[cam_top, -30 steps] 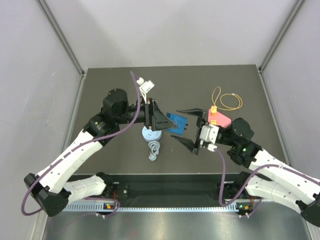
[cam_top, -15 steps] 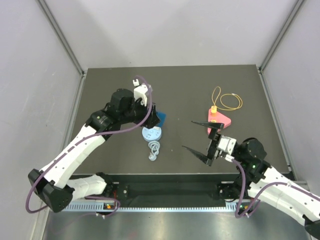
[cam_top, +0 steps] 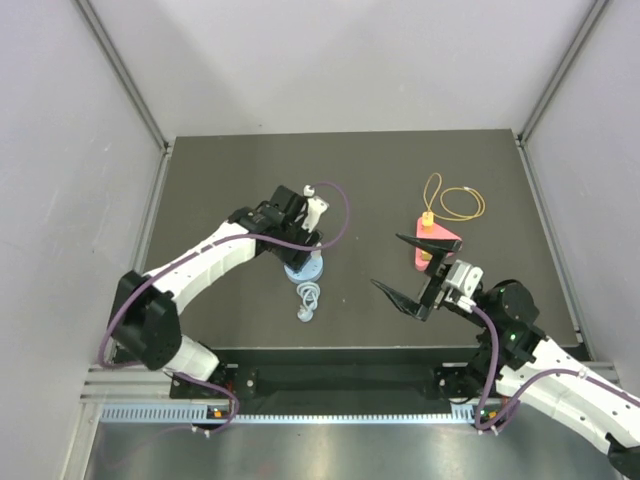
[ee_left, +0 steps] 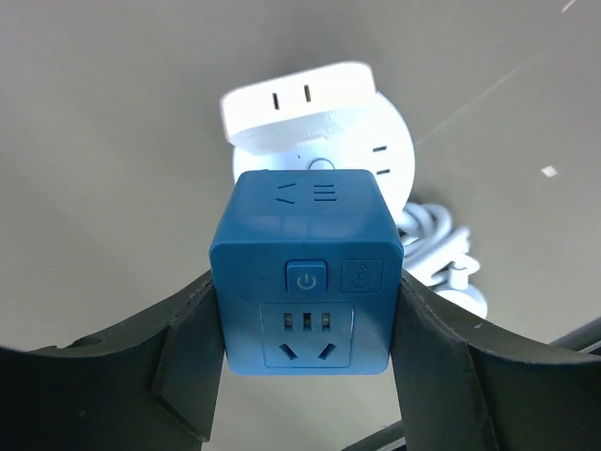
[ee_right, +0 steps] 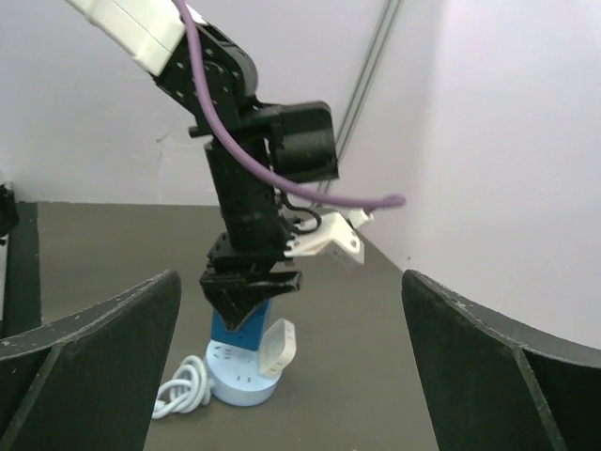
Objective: Insert the plug
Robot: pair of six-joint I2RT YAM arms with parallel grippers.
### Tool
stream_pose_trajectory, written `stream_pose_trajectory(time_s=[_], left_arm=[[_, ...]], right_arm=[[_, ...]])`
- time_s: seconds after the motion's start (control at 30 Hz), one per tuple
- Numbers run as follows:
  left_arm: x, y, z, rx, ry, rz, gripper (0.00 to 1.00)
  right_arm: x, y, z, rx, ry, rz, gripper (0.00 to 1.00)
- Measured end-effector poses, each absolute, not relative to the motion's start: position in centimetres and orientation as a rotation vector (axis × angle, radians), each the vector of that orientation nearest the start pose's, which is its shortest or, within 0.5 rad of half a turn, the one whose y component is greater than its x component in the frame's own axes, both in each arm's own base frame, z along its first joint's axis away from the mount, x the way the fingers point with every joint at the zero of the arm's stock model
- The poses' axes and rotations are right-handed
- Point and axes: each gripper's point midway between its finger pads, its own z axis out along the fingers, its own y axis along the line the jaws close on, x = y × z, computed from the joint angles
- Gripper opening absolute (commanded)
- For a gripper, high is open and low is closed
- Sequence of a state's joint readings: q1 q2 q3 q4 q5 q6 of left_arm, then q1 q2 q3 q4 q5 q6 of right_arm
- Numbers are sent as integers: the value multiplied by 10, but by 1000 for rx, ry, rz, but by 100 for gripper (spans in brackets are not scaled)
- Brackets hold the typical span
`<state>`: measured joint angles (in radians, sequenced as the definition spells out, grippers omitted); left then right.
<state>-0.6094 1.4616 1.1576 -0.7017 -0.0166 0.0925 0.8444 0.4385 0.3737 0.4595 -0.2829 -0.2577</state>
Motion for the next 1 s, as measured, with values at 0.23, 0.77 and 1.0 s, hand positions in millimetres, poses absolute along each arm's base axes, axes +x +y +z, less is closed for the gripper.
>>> stream_pose_trajectory(time_s=[0.23,0.77,1.0], left_arm=[[285,-189,101,940,2520,-129,0],[270,-187,106,993,2573,-169,0],[267,-192,103,989,2590,-203,0]], right_arm=[[155,240,311,-848,968,749,100],[157,245,303,-848,1011,784,100],[156,246,303,-840,1019,799,100]])
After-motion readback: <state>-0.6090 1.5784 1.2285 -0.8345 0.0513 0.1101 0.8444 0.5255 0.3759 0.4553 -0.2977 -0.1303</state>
